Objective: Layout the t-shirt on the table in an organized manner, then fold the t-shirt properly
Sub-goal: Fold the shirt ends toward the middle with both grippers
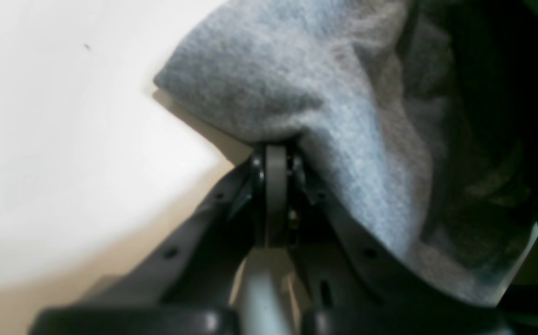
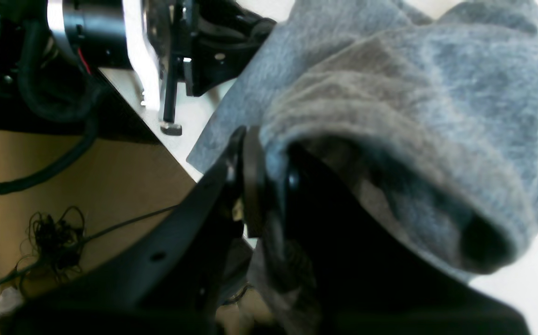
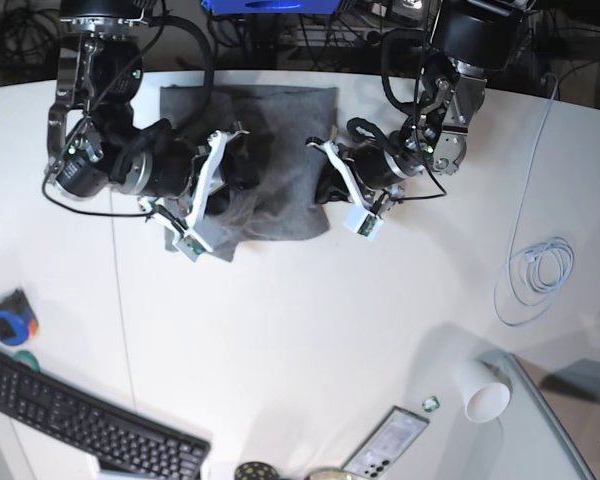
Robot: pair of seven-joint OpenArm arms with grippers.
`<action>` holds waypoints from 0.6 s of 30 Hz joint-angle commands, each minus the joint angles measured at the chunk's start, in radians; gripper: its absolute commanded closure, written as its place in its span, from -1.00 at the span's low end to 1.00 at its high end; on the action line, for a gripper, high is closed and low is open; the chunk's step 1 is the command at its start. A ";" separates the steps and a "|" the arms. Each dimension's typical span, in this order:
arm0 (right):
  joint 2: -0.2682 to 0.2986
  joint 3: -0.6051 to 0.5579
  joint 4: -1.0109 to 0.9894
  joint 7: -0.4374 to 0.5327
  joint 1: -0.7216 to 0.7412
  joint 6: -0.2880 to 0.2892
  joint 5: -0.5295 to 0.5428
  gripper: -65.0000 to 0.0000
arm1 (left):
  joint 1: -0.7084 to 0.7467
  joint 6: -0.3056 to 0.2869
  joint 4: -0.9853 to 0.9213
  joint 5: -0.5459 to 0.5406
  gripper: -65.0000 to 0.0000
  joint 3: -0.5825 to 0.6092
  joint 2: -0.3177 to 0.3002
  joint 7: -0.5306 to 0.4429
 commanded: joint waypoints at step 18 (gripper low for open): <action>0.017 -0.091 -0.190 0.096 0.068 -0.099 0.026 0.99 | -0.010 -0.008 0.059 -0.006 1.00 -0.001 -0.003 -0.008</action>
